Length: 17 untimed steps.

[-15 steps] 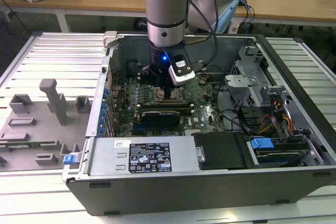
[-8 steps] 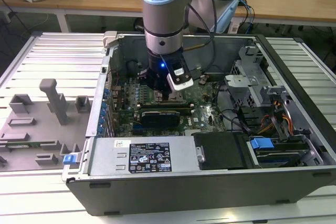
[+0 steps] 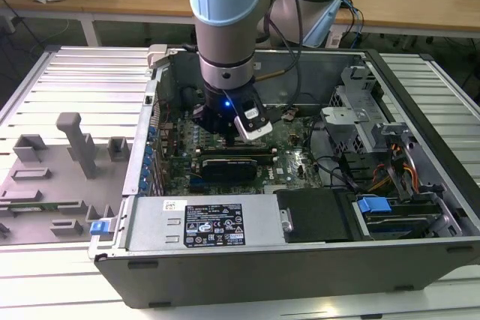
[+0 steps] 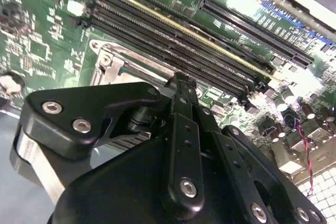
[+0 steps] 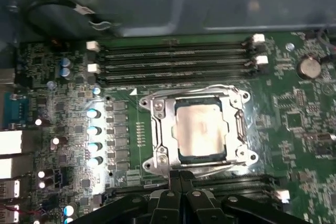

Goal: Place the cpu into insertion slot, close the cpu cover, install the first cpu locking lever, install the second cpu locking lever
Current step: 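Install the second cpu locking lever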

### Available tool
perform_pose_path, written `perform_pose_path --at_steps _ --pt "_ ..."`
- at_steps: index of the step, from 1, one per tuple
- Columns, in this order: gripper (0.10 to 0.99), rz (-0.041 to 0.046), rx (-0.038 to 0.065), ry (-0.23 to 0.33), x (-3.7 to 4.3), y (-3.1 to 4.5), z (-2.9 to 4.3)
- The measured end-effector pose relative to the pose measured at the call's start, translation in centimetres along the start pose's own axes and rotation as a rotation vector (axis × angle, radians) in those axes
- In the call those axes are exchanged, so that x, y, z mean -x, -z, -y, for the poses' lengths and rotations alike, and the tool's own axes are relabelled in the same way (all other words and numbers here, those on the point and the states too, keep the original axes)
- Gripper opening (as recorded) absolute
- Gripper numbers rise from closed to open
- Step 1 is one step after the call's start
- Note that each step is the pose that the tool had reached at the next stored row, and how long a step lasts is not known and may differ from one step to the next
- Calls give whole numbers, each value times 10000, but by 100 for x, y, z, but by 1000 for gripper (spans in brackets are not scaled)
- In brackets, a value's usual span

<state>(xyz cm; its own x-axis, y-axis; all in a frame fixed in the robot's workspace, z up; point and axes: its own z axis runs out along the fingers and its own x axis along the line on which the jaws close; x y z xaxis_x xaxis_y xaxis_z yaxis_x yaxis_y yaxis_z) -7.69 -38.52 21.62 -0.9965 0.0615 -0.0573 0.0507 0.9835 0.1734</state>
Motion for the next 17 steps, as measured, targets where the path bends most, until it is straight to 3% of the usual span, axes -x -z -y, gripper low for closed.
perform_pose_path --at_steps 2,4,7,11,17 --pt "106 -21 266 24 -11 -3 41" --pt "106 -31 406 33 -15 -2 82" --pt "106 -40 478 55 -51 2 140" --pt "106 -60 584 128 -136 -18 155" --pt "106 -118 625 392 -176 -44 154"
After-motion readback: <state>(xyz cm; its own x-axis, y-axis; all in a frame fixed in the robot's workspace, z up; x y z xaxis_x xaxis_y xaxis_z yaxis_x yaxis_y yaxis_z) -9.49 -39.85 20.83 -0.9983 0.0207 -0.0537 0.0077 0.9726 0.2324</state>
